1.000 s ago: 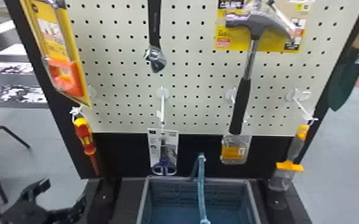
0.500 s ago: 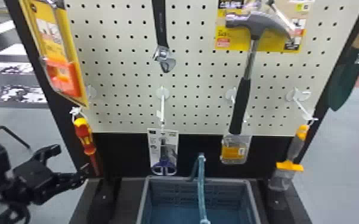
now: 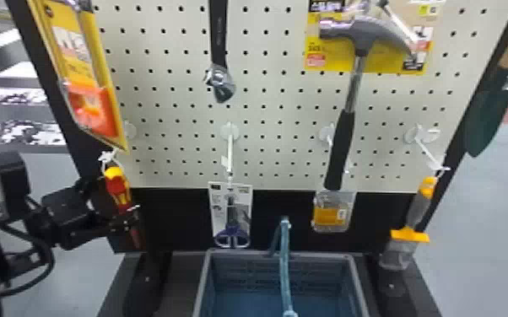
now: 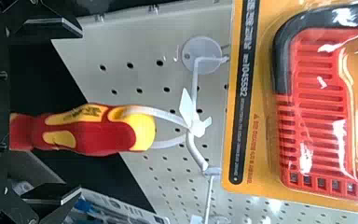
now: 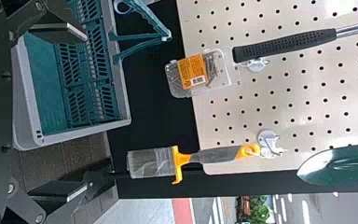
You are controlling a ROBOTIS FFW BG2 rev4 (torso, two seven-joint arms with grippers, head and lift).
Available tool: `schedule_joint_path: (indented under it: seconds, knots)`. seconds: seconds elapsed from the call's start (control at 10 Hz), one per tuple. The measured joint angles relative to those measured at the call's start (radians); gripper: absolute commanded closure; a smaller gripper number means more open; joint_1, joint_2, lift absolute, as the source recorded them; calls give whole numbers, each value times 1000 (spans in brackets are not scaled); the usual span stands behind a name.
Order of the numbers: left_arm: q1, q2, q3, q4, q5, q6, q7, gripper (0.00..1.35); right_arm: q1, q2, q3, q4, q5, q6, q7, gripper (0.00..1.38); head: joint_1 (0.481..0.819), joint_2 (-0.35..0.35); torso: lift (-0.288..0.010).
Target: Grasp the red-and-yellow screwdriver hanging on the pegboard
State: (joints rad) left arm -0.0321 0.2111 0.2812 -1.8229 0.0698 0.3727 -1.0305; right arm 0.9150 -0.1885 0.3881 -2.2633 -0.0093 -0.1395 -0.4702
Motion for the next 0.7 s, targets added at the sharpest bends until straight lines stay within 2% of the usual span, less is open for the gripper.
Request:
schedule_joint_path:
  seconds: [0.1, 0.2, 0.3, 0.4, 0.5, 0.6, 0.7]
  knots:
    - [-9, 1, -10, 14, 16, 7, -14, 140, -1, 1, 0, 1, 1, 0, 1, 177, 549, 0, -100]
    - [-14, 1, -17, 17, 19, 13, -22, 200, -1, 1, 0, 1, 1, 0, 2, 177, 549, 0, -100]
    - [-19, 2, -21, 17, 18, 17, -25, 407, -2, 1, 0, 2, 2, 0, 3, 177, 549, 0, -100]
    - [-23, 5, -25, 17, 17, 20, -26, 690, -2, 1, 0, 3, 2, 0, 4, 177, 549, 0, -100]
    - [-28, 6, -29, 12, 14, 22, -24, 806, -3, 1, 0, 4, 2, 0, 6, 177, 549, 0, -100]
    - [-30, 7, -31, 8, 9, 23, -22, 832, -3, 1, 0, 5, 2, 0, 7, 177, 549, 0, -100]
    - [-30, 7, -34, 5, 3, 23, -22, 995, -4, 1, 0, 6, 2, 0, 7, 177, 549, 0, -100]
